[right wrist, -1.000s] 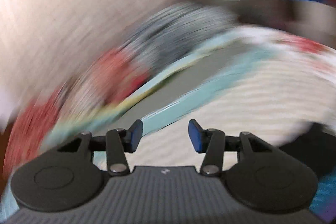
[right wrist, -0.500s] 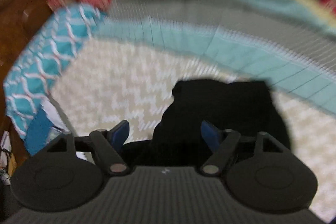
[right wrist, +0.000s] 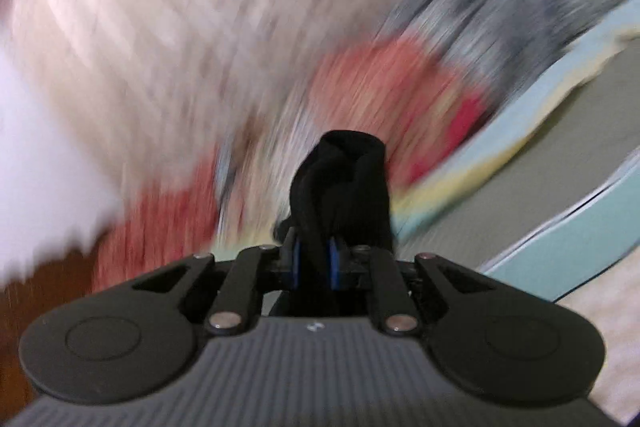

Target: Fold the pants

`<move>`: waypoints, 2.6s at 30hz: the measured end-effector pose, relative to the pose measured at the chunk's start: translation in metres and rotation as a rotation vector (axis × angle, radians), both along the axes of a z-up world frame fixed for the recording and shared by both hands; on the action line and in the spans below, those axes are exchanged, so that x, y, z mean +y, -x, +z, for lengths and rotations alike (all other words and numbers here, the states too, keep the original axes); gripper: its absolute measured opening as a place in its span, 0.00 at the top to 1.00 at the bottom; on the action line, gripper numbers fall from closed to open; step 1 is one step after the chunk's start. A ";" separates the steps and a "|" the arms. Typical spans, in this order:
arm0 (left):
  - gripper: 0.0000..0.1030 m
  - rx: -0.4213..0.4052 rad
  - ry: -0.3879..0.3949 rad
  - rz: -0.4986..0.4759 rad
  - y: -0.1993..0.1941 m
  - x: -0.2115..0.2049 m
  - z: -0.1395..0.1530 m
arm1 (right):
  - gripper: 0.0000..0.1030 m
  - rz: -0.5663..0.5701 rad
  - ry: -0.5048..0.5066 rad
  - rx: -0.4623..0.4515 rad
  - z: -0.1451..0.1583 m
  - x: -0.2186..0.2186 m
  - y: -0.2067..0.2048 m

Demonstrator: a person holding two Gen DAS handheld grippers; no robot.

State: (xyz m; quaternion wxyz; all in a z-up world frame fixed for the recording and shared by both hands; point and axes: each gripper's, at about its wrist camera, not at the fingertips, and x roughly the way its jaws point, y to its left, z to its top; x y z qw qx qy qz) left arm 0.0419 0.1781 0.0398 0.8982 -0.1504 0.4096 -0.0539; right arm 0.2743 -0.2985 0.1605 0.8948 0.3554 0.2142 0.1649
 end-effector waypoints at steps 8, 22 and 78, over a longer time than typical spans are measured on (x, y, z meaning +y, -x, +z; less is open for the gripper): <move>0.10 0.068 0.035 -0.022 -0.052 -0.003 -0.006 | 0.74 -0.352 0.059 0.373 -0.088 -0.139 0.052; 0.66 0.201 -0.076 -0.297 -0.142 -0.123 -0.038 | 0.49 -0.380 0.036 0.379 -0.120 -0.174 0.132; 0.85 -0.093 0.199 0.449 0.038 0.084 0.030 | 0.51 -0.395 0.143 0.442 -0.132 -0.207 0.124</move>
